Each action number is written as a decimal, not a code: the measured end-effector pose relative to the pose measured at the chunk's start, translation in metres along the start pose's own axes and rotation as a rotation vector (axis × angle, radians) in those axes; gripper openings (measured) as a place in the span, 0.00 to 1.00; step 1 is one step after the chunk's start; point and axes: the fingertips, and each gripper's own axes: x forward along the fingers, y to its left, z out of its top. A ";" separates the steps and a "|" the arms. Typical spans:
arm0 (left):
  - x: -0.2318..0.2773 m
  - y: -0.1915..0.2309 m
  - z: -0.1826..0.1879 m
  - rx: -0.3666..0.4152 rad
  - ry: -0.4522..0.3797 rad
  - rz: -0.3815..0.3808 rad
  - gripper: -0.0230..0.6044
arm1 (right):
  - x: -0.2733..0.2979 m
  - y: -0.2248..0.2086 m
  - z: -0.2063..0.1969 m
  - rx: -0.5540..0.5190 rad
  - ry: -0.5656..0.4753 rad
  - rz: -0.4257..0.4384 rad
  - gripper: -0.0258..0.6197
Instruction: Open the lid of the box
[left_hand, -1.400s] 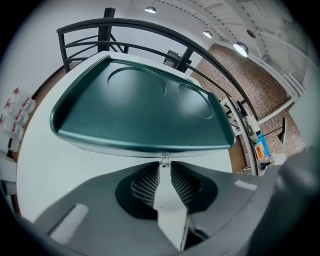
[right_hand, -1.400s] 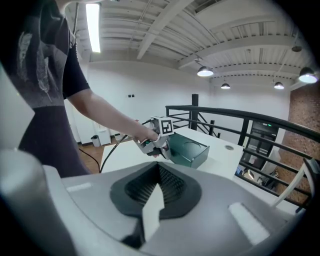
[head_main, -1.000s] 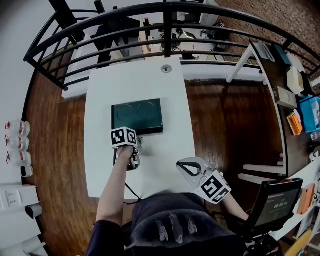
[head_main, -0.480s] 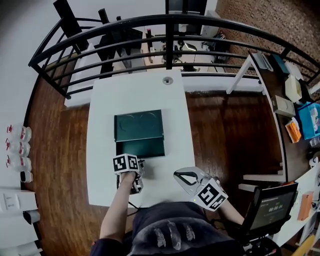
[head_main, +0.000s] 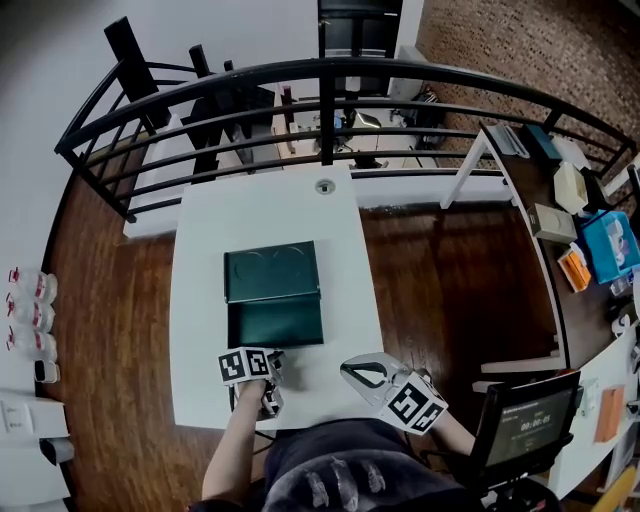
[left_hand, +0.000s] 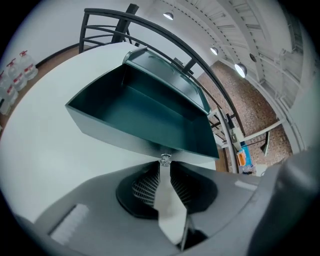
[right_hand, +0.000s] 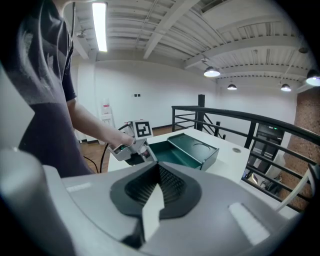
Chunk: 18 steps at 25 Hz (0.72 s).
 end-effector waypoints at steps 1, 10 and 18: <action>-0.001 -0.001 0.002 0.001 -0.004 -0.007 0.16 | 0.000 0.002 0.001 -0.001 0.000 -0.001 0.04; -0.010 -0.005 -0.008 -0.018 0.004 -0.098 0.18 | 0.000 0.014 0.001 -0.006 0.019 -0.010 0.04; -0.072 -0.030 -0.023 0.070 -0.058 -0.190 0.17 | -0.003 0.014 0.012 -0.022 -0.011 -0.011 0.04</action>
